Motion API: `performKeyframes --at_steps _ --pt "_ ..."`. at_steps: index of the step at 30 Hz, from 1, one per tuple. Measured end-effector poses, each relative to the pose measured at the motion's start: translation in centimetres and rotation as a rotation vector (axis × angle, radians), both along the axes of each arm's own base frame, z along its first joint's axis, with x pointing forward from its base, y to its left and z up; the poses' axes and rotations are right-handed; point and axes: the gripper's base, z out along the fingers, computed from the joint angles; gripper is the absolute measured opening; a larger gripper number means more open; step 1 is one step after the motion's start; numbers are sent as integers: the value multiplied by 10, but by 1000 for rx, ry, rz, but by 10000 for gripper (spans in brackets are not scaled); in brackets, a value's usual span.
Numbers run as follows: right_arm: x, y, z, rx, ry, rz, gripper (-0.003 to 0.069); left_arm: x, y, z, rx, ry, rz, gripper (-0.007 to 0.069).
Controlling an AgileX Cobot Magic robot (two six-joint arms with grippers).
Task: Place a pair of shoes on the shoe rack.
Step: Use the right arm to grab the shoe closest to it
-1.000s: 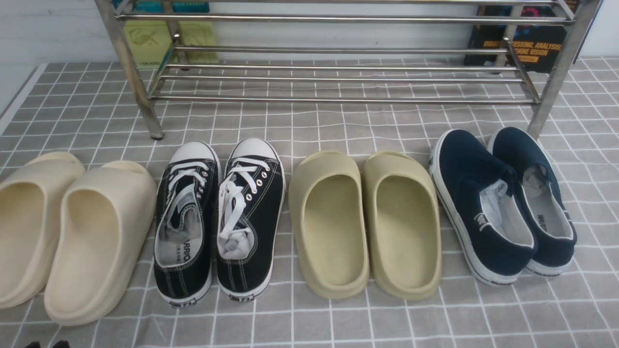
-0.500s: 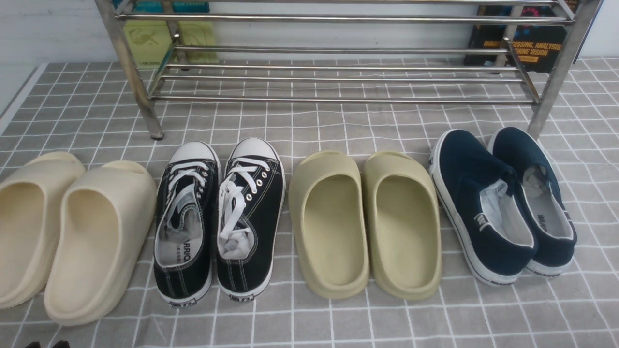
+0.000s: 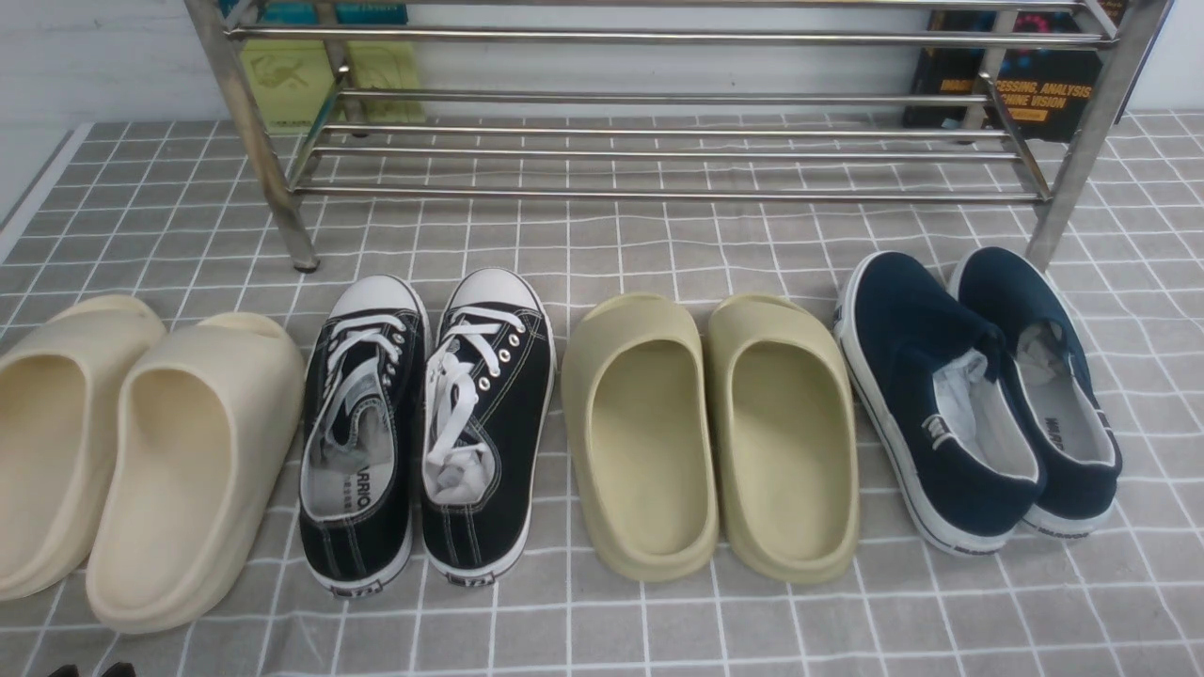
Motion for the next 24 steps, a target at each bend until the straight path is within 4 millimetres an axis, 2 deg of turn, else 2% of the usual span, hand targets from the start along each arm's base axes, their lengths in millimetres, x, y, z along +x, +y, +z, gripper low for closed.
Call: performKeyframes --at_steps 19,22,24 --pt "4 1 17 8 -222 9 239 0 0 0 0 0 0 239" --pt "4 1 24 11 -300 12 239 0 0 0 0 0 0 239" --pt "3 2 41 54 -487 18 239 0 0 0 0 0 0 239"
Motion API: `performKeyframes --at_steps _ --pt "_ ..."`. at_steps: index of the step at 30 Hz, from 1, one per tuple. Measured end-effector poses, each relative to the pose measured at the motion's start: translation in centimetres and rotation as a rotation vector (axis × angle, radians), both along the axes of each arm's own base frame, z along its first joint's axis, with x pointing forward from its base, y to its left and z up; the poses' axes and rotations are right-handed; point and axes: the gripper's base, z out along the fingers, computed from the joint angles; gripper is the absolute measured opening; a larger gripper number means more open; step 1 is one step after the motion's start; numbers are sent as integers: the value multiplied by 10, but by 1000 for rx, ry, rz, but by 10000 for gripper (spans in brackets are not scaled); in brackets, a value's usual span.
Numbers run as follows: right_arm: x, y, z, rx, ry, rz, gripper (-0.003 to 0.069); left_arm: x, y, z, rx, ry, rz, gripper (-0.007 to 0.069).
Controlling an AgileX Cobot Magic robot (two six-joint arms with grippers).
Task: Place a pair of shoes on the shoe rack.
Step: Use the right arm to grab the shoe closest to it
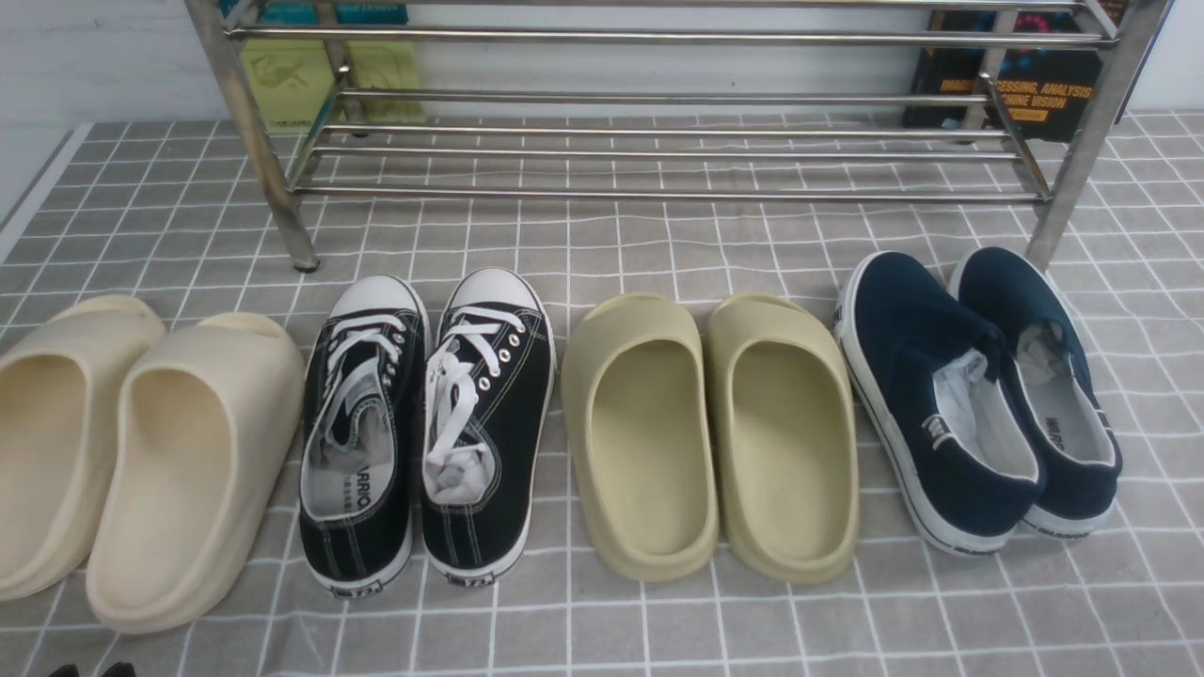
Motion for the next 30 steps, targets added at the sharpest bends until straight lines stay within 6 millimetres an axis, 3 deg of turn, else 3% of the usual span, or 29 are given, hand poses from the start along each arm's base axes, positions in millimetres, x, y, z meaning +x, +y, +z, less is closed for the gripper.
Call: performKeyframes --at_steps 6,12,15,16,18,19,21,23,24,26,29,30 --pt "-18 -2 40 270 -472 104 239 0 0 0 0 0 0 239" --pt "-22 -3 69 285 -522 109 196 0 0 0 0 0 0 239" --pt "-13 -2 121 216 -405 69 50 0 0 0 0 0 0 239" --pt "-12 -2 124 216 -394 68 41 0 0 0 0 0 0 239" --pt "13 0 162 155 -188 36 -1 0 0 0 0 0 0 239" --pt "15 0 163 147 -154 33 -1 0 0 0 0 0 0 239" --pt "47 2 173 114 71 16 2 0 0 0 0 0 0 239" --pt "74 3 167 108 277 9 5 0 0 0 0 0 0 239" --pt "77 3 164 109 316 8 5 0 0 0 0 0 0 239" --pt "116 7 140 126 626 12 6 0 0 0 0 0 0 239" --pt "146 14 104 122 922 49 17 0 0 0 0 0 0 239" --pt "148 14 102 116 932 50 17 0 0 0 0 0 0 239"
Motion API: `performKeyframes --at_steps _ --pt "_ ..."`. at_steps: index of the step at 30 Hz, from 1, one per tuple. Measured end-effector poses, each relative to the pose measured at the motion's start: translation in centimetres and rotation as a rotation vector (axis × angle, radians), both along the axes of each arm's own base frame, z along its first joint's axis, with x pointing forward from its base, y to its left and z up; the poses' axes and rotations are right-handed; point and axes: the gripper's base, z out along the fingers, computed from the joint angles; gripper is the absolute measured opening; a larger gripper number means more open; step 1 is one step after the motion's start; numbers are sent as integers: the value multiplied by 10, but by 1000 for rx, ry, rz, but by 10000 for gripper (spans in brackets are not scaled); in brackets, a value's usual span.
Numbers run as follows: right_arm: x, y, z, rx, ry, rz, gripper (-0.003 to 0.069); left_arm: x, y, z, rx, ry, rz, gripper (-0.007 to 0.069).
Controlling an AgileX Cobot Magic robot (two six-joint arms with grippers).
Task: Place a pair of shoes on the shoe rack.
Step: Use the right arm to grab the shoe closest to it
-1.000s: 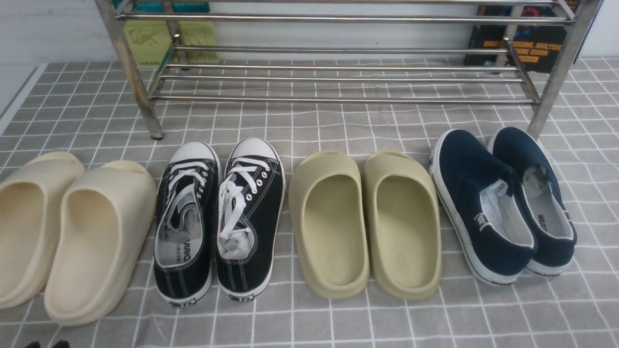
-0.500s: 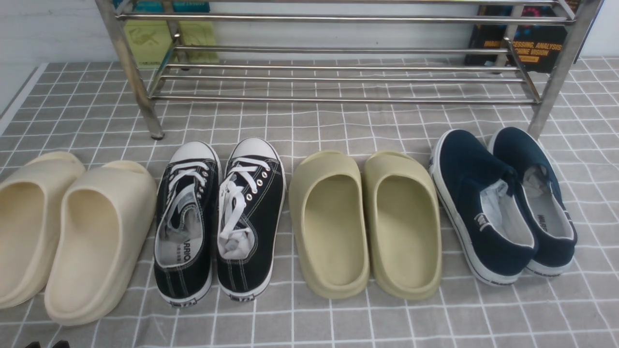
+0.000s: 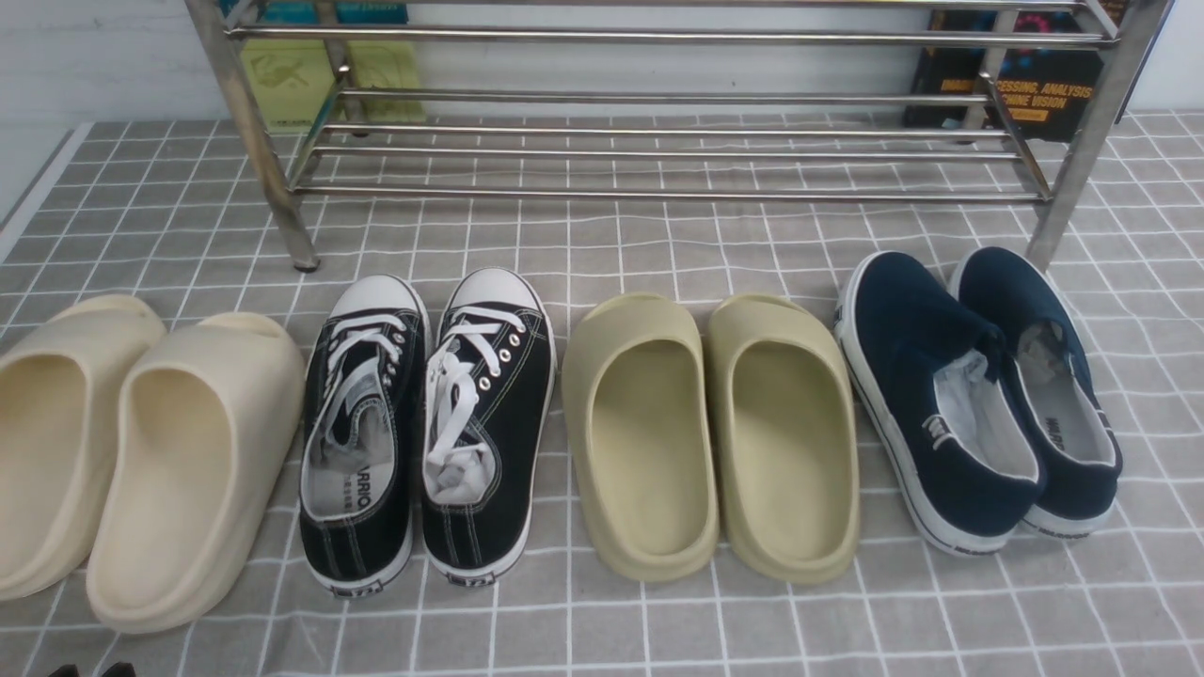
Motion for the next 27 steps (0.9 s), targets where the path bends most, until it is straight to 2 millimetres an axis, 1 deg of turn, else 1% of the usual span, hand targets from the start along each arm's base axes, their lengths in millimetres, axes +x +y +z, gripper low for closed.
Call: performKeyframes --at_steps 1,2,3,5,6,7,8,9,11,12,14,15,16,17,18,19,20,21,23,24,25,26,27 --pt "12 6 -15 17 94 34 33 0 0 0 0 0 0 239" --pt "19 13 -23 26 145 70 54 0 0 0 0 0 0 239" --pt "29 23 -32 25 190 118 100 0 0 0 0 0 0 239" --pt "39 36 -40 15 225 176 176 0 0 0 0 0 0 239" --pt "41 39 -41 12 233 188 186 0 0 0 0 0 0 239" --pt "50 50 -47 -8 256 232 279 0 0 0 0 0 0 239" --pt "52 53 -49 -16 261 243 303 0 0 0 0 0 0 239" --pt "59 62 -55 -46 278 278 384 0 0 0 0 0 0 239" --pt "69 70 -63 -89 297 304 472 0 0 0 0 0 0 239" --pt "76 72 -71 -105 313 303 503 0 0 0 0 0 0 239" --pt "84 74 -83 -118 329 288 516 0 0 0 0 0 0 239" --pt "89 75 -90 -123 337 282 508 0 0 0 0 0 0 239" --pt "90 75 -92 -124 338 282 505 0 0 0 0 0 0 239" --pt "96 76 -103 -125 352 276 472 0 0 0 0 0 0 239" --pt "100 78 -112 -122 362 271 426 0 0 0 0 0 0 239" --pt "102 79 -117 -116 364 266 396 0 0 0 0 0 0 239" --pt "106 80 -124 -106 376 258 340 0 0 0 0 0 0 239" --pt "107 81 -126 -95 376 253 274 0 0 0 0 0 0 239" --pt "109 84 -125 -81 386 252 100 0 0 0 0 0 0 239" --pt "110 85 -123 -80 390 254 63 0 0 0 0 0 0 239" --pt "109 85 -120 -83 403 259 47 0 0 0 0 0 0 239" --pt "110 85 -116 -86 404 263 47 0 0 0 0 0 0 239" --pt "109 85 -106 -94 414 274 50 0 0 0 0 0 0 239"
